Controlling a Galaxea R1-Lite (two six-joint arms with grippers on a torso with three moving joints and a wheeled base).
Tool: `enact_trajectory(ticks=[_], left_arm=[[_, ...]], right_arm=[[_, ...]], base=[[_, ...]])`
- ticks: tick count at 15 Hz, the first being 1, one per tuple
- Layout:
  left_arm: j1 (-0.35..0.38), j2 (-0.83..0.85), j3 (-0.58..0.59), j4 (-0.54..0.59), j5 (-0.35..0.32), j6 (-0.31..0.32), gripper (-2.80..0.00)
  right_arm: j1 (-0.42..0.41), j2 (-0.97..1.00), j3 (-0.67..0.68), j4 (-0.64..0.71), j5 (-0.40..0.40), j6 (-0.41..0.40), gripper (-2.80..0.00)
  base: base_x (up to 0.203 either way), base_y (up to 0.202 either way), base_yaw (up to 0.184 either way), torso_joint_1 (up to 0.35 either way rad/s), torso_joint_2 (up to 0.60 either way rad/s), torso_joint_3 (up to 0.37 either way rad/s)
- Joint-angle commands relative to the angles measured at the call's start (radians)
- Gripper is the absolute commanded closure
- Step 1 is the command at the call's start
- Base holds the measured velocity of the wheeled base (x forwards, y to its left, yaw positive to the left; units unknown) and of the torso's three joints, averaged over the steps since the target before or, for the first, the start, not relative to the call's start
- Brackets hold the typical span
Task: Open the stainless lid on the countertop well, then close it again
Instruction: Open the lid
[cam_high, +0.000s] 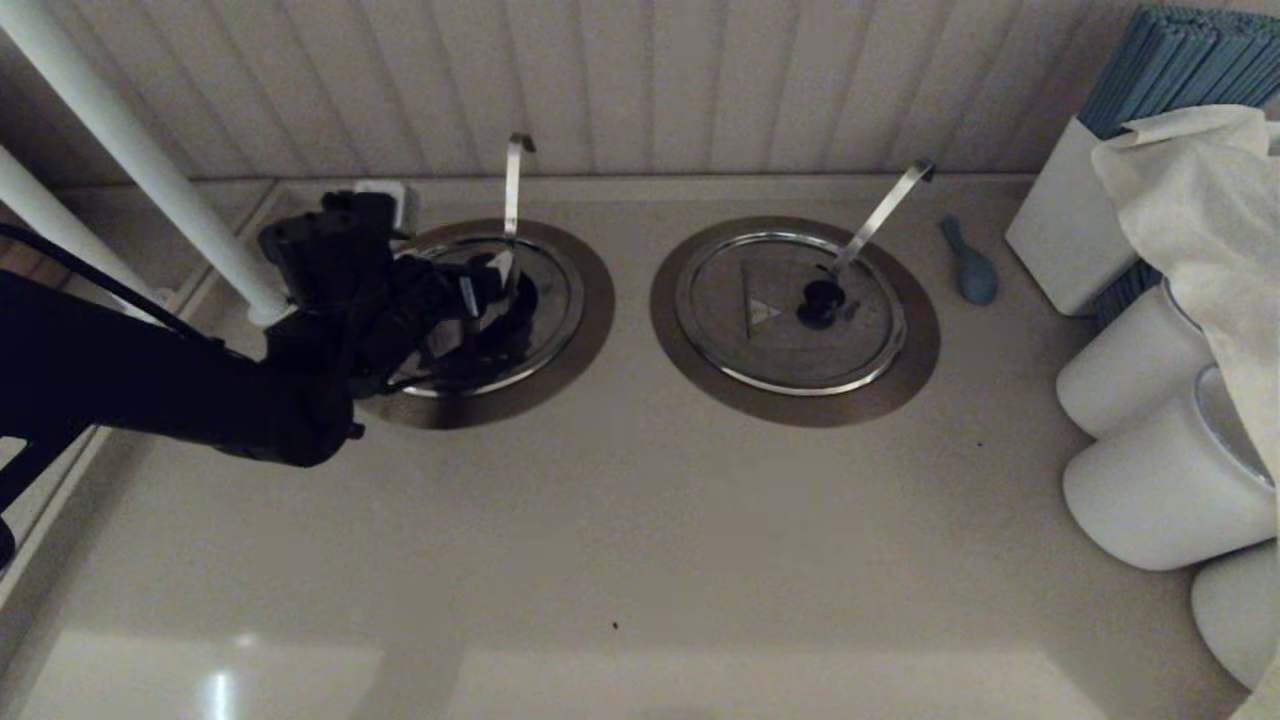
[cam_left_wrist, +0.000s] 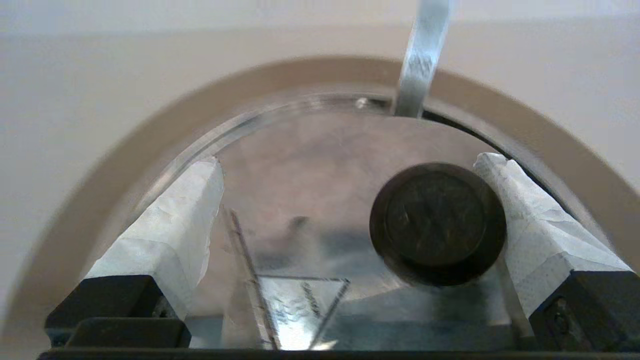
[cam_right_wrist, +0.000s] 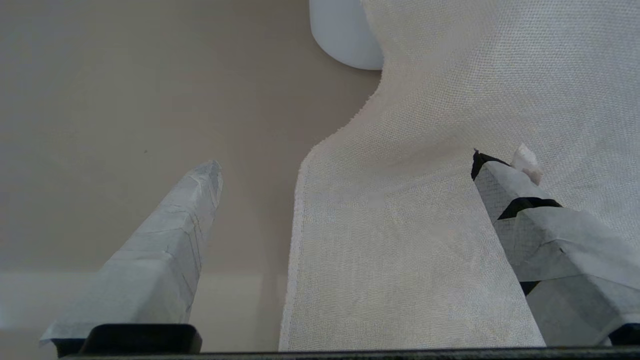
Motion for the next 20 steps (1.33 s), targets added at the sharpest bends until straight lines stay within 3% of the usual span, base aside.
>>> enact_trajectory(ticks=[1,12,16,20], left_arm=[[0.006,-0.019,0.005,-0.004,0.001,0.000,-2.80],[0.006,-0.135,0.108,-0.005,0.000,-0.002,-2.80],[0.015,-0.165,0.191,-0.169,-0.014,0.008,-2.80],[0.022,-0.197,0.210,-0.169,-0.017,0.007,-2.80]], right_arm=[[0.001,0.000,0.000,0.000,0.000,0.000,-2.80],[0.001,0.000,0.000,0.001,0.000,0.000,-2.80],[0.000,0.000,0.000,0.001,0.000,0.000,-2.80],[0.000,0.000,0.000,0.000,0.000,0.000,-2.80]], base=[[0.000,0.000,0.000,0.000,0.00,0.000],[0.000,0.000,0.000,0.000,0.00,0.000],[0.000,0.000,0.000,0.000,0.00,0.000],[0.000,0.000,0.000,0.000,0.00,0.000]])
